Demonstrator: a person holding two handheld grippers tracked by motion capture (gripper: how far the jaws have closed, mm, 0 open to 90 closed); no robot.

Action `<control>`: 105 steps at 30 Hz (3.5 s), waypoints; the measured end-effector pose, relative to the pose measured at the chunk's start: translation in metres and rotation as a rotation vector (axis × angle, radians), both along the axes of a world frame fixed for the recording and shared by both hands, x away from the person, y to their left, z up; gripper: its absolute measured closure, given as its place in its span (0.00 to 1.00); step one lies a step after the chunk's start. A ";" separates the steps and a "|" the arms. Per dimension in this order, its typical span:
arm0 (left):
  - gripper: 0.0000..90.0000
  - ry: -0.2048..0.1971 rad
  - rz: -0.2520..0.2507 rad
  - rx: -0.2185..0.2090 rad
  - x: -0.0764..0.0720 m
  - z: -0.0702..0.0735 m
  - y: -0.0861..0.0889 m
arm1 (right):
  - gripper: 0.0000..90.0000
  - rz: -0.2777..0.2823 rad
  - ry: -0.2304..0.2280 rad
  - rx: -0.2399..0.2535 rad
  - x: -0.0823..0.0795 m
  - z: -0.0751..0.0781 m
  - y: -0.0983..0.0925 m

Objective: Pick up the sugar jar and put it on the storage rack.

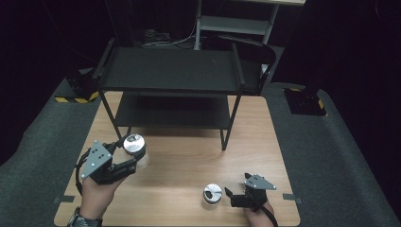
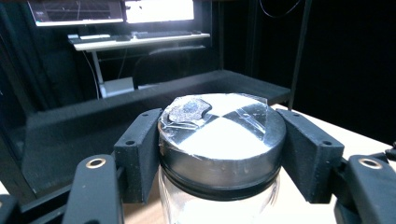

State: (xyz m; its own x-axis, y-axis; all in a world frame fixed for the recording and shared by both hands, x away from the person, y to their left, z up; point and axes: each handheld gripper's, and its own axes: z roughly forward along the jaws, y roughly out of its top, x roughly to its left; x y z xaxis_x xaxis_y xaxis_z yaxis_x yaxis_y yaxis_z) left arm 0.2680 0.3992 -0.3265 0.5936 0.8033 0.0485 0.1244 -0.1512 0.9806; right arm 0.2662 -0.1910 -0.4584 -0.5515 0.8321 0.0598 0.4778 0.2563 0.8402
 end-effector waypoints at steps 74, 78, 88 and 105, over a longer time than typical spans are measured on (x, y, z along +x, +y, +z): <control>0.39 -0.126 0.127 -0.108 0.081 0.140 -0.024 | 0.01 -0.043 0.027 0.007 0.000 0.002 -0.002; 0.39 -0.131 0.145 -0.092 0.089 0.145 -0.029 | 0.02 -0.041 0.027 0.007 0.001 0.002 -0.003; 0.39 -0.137 0.157 -0.073 0.103 0.149 -0.042 | 0.02 -0.041 0.033 0.014 0.001 0.002 -0.003; 0.39 -0.119 0.150 -0.078 0.130 0.148 -0.063 | 0.02 -0.032 0.034 0.008 0.002 0.002 -0.003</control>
State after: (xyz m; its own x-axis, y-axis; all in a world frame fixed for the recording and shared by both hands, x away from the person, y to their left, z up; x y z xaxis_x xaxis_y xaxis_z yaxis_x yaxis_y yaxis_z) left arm 0.3976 0.3364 -0.1784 0.4605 0.8865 0.0452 0.0221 -0.0623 0.9978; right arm 0.2679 -0.1940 -0.4563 -0.5218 0.8488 0.0849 0.5144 0.2337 0.8251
